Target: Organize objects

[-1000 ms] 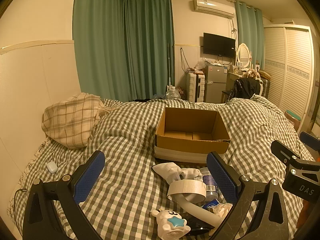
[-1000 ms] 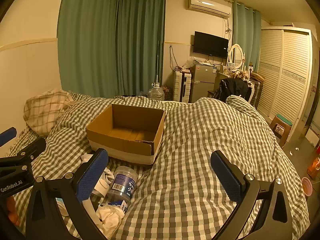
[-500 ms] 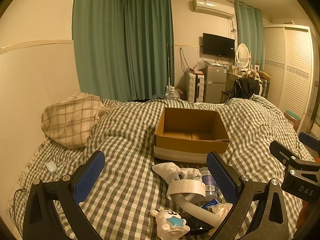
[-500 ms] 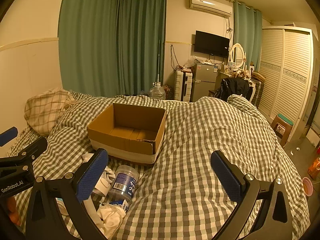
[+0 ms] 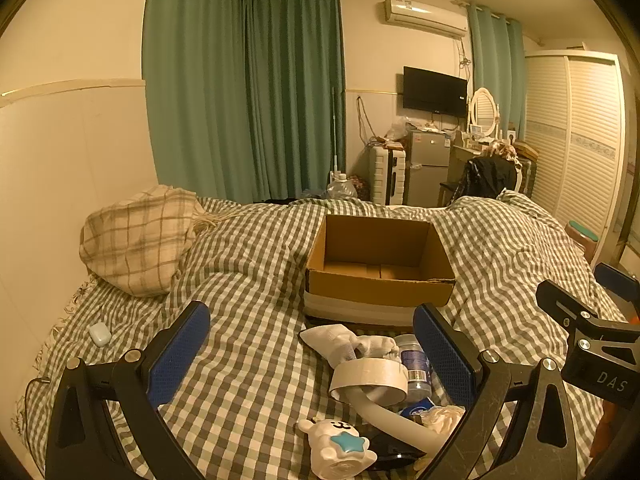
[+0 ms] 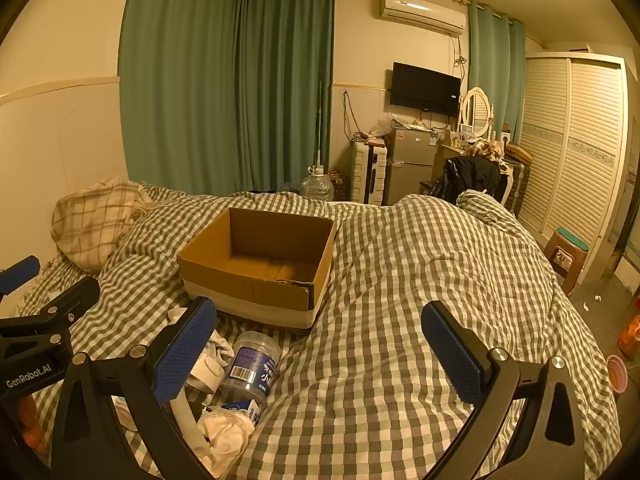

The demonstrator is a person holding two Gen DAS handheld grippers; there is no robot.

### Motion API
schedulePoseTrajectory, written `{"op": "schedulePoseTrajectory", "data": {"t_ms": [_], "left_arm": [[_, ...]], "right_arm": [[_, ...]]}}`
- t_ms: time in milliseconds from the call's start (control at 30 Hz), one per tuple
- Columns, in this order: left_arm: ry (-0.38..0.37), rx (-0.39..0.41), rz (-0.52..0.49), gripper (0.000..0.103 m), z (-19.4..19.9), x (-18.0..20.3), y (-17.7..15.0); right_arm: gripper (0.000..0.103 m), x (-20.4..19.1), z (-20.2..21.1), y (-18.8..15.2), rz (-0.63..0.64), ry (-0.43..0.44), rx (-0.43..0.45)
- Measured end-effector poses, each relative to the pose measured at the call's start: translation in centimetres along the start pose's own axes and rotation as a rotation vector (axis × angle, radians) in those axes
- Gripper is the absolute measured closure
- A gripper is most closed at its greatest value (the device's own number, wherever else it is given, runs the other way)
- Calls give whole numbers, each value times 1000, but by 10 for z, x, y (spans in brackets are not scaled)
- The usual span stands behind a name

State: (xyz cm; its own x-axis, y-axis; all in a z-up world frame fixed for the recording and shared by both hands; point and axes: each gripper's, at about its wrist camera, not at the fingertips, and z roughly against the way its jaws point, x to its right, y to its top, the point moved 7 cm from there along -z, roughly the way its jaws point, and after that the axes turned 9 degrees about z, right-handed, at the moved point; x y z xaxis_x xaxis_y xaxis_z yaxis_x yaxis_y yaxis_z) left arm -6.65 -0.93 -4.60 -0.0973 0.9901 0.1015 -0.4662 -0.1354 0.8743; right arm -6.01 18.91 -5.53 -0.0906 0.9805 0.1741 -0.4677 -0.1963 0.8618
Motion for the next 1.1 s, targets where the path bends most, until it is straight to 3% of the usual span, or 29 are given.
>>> {"op": "schedulePoseTrajectory", "data": {"t_ms": [433,600,833,967,1033,1100], "left_arm": [[5,-24,-19,0,4,-7,-3],[11,-135,-21,0,-9,-19,-30],[11,-322,-63,0,-40,-24,-93],[-26,-400,-68,17,-51,-20,-115],[-77,-421,-69,31,-52,-14,-120],[-134,-442,-80,54,-51,-6,-126]], "right_arm": [[0,-4,8,2,15,3,-2],[0,-5,10,-7,30,3,-30],[0,-16,-9,-35,59,29,-118],[0,-25,-20,-52,78,62,-168],[0,-29,-25,-57,83,72,-185],[0,-30,-27,-58,85,78,-190]]}}
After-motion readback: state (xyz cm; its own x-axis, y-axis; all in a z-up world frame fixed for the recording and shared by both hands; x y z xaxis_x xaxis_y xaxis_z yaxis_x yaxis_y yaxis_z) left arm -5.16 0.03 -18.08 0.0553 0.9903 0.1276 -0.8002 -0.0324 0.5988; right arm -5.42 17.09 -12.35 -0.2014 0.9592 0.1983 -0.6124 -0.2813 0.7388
